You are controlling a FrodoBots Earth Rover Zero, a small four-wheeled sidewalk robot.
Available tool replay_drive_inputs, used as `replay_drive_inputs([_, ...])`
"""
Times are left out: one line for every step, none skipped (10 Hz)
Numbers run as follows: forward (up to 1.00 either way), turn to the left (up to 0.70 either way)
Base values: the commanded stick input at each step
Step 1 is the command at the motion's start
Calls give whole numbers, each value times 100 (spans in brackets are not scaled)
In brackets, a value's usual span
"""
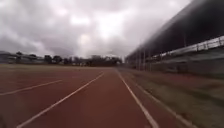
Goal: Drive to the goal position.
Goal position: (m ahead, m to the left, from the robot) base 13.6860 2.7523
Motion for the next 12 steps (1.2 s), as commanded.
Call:
replay_drive_inputs([70, 0])
replay_drive_inputs([70, 0])
replay_drive_inputs([70, 0])
replay_drive_inputs([70, 0])
replay_drive_inputs([70, 0])
replay_drive_inputs([70, 0])
replay_drive_inputs([70, 0])
replay_drive_inputs([70, 0])
replay_drive_inputs([70, 0])
replay_drive_inputs([70, 0])
replay_drive_inputs([70, 0])
replay_drive_inputs([70, 0])
